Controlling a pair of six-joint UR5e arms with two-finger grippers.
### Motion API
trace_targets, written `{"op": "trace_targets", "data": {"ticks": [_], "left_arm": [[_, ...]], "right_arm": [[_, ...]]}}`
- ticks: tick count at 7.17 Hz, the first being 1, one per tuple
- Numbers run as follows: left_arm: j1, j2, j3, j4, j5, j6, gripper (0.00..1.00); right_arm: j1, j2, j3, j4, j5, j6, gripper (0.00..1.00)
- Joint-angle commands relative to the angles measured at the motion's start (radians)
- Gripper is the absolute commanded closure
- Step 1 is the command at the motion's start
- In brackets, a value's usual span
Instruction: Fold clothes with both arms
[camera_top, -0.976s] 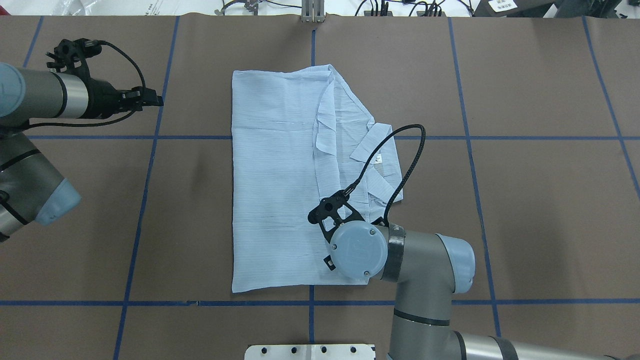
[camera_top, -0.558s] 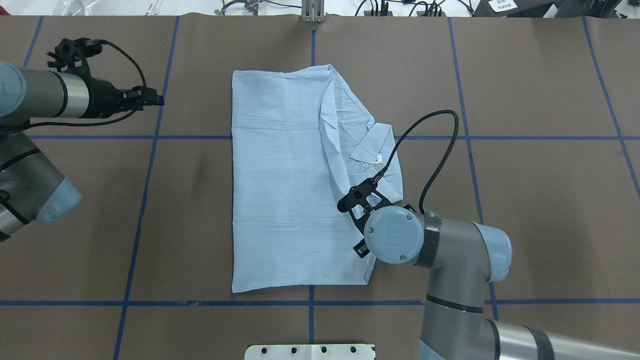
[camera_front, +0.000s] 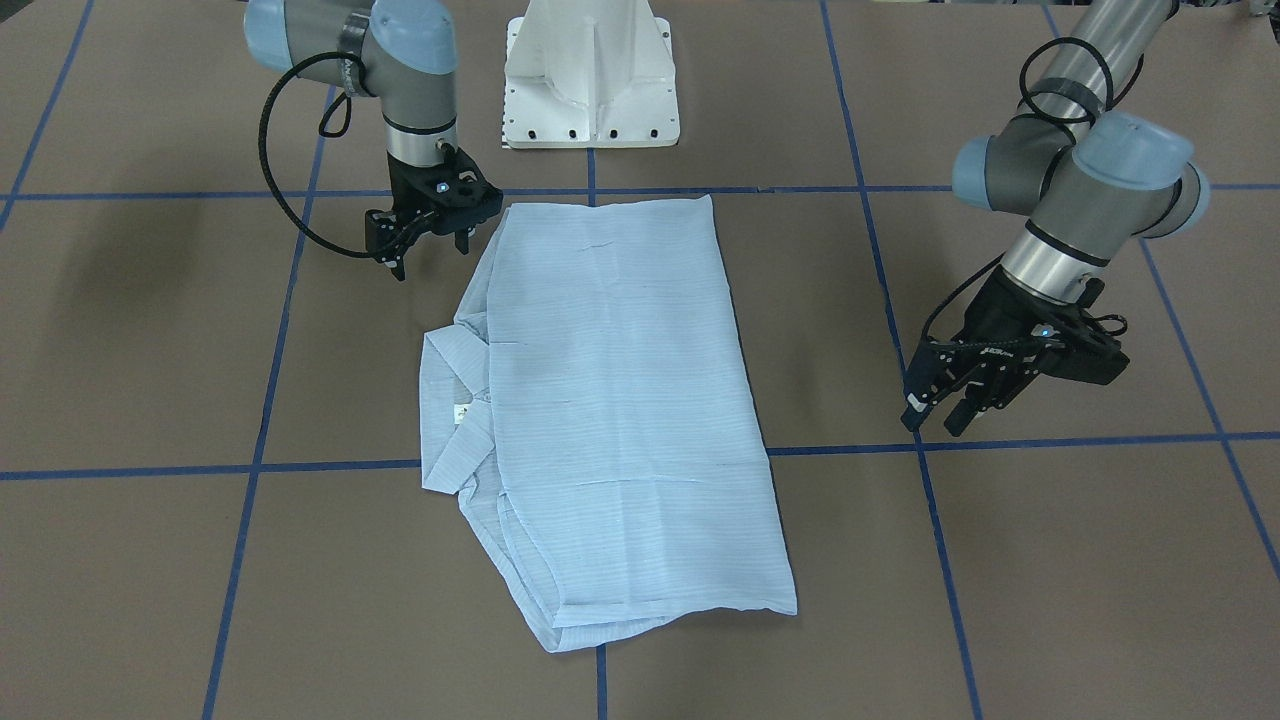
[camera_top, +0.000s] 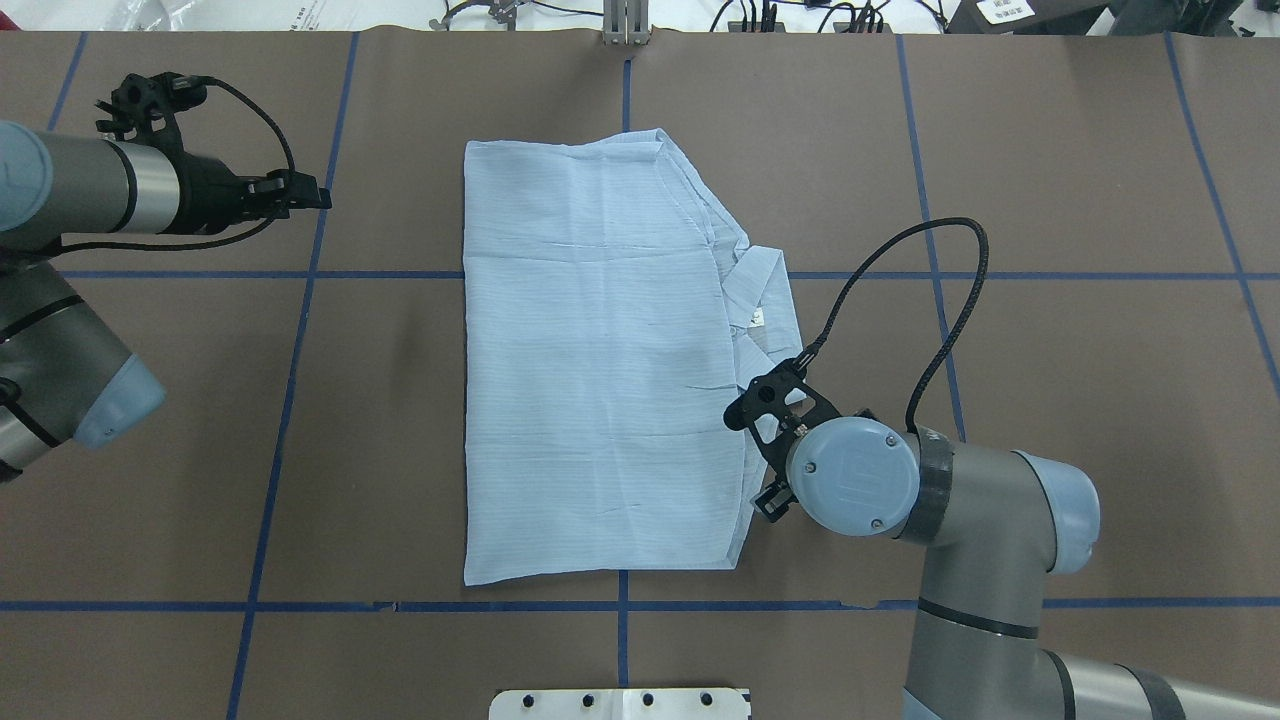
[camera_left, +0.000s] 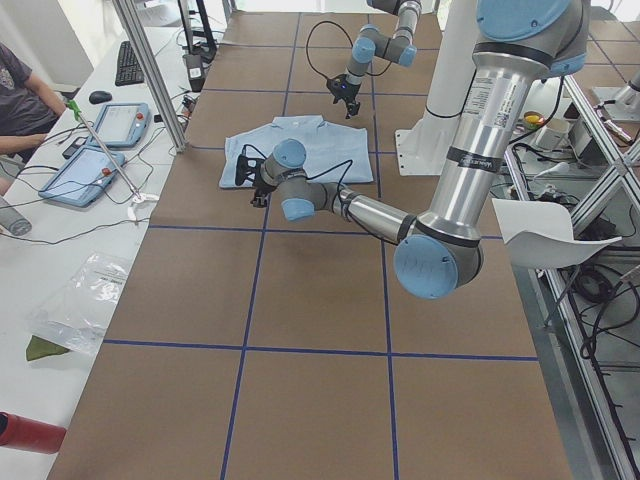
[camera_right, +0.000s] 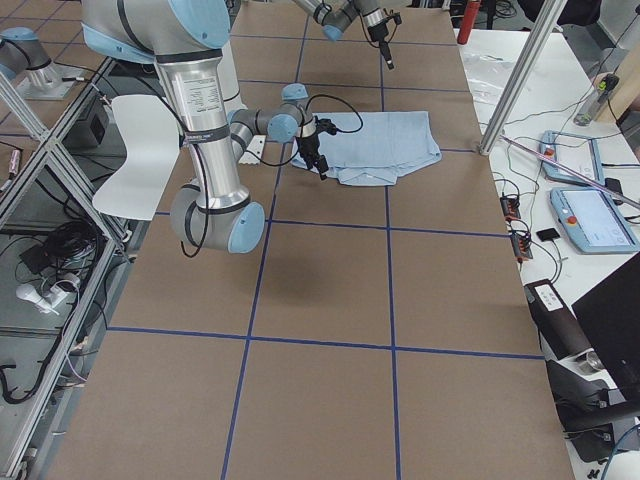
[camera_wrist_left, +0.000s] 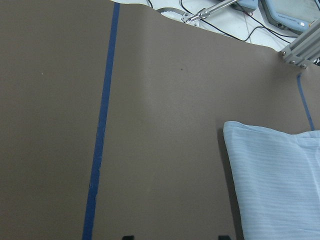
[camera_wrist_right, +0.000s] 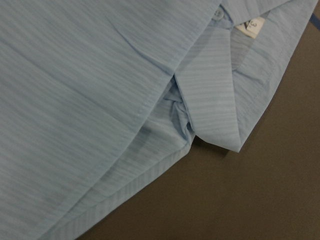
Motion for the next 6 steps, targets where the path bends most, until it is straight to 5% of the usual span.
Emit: {"op": "trace_targets", "data": {"ticks": [1,4,6], "left_arm": [[0.0,-0.003,-0.001,0.0,0.0,-0.004,0.36],[0.0,-0.003,-0.001,0.0,0.0,-0.004,0.36],[0.0,-0.003,-0.001,0.0,0.0,-0.007,0.36]], "right_arm": [[-0.027,0.025,0.003,0.011,0.002,0.25,0.0],[-0.131,0.025,-0.003,0.184,-0.007,0.958,0.0],[-0.171,0.025,-0.006,0.192,-0.023,1.332,0.05]]}}
